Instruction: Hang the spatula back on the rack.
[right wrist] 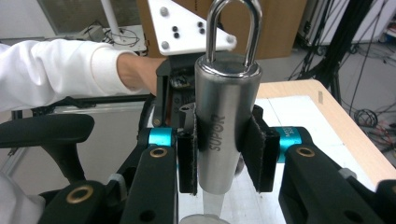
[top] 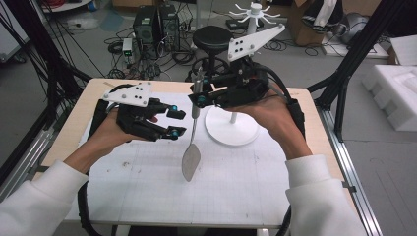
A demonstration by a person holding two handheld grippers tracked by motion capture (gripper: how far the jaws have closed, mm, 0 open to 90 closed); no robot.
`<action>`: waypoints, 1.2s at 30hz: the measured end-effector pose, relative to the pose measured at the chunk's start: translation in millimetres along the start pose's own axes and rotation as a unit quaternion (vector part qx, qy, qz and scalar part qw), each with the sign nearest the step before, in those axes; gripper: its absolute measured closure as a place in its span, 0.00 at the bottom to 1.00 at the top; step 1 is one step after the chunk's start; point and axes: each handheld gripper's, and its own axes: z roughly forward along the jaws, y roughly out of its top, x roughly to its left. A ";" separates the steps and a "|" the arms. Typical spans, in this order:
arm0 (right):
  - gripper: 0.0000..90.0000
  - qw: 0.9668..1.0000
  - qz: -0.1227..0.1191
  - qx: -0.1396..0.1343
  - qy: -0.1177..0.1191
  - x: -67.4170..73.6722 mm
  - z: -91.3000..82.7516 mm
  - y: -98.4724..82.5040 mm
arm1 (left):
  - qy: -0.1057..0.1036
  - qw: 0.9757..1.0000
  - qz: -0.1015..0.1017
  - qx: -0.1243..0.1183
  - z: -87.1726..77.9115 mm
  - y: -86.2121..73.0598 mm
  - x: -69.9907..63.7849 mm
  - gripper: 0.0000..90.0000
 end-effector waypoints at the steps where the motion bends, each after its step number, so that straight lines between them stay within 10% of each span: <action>1: 0.77 1.000 0.004 -0.001 -0.005 -0.6 -2.2 -0.8 | 0.009 1.000 -0.002 0.002 -1.1 -0.7 0.0 0.46; 11: 0.77 0.998 0.037 -0.005 -0.041 -4.1 -27.9 -11.1 | 0.079 0.996 -0.022 0.022 -20.2 -14.0 -0.3 0.03; 36: 0.78 0.985 0.098 0.028 -0.140 -24.5 -84.1 -24.7 | 0.146 0.987 -0.058 0.031 -69.4 -64.8 -6.2 0.02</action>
